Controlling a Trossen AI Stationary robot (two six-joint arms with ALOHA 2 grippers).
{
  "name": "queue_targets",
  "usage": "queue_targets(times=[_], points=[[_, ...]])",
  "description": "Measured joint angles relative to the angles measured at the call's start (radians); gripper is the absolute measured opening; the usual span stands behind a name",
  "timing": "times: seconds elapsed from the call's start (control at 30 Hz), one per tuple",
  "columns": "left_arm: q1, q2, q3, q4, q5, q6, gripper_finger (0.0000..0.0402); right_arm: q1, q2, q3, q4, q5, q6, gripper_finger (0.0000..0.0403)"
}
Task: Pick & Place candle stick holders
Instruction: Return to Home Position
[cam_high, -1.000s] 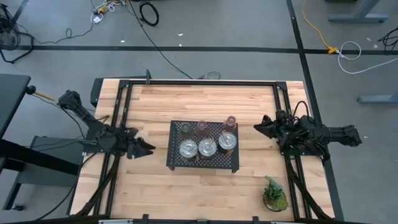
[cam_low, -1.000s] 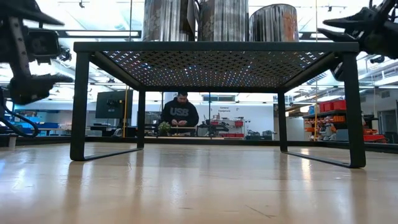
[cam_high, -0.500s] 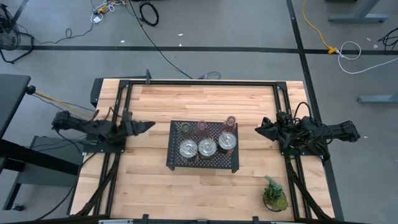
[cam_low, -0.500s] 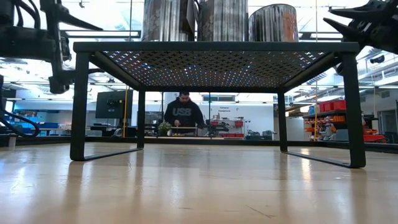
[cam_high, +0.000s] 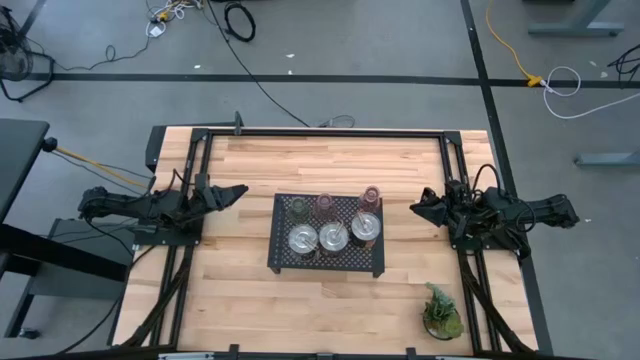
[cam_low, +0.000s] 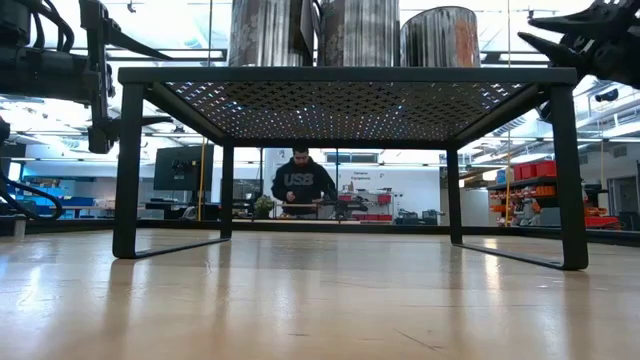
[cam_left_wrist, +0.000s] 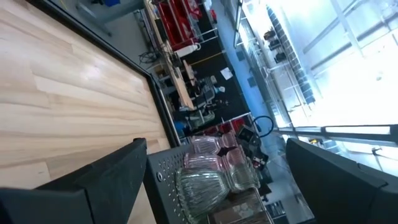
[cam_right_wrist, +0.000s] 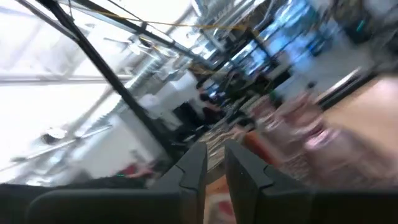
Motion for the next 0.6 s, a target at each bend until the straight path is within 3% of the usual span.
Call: queue_targets(times=[0.07, 0.3, 0.4, 0.6], points=[[0.0, 0.0, 0.0, 0.0, 0.0, 0.0, 0.0385, 0.0, 0.0, 0.0, -0.007, 0.036, -0.111, 0.0059], [0.0, 0.0, 0.0, 0.0, 0.0, 0.0, 0.0385, 0.0, 0.0, -0.001, -0.138, 0.129, -0.738, 0.0059], [0.0, 0.0, 0.0, 0.0, 0.0, 0.0, 0.0385, 0.0, 0.0, -0.001, -0.175, 0.174, -0.823, 0.0059], [0.017, 0.0, 0.0, 0.001, 0.002, 0.0, 0.0385, 0.0, 0.0, -0.001, -0.181, 0.202, -0.793, 0.0059]])
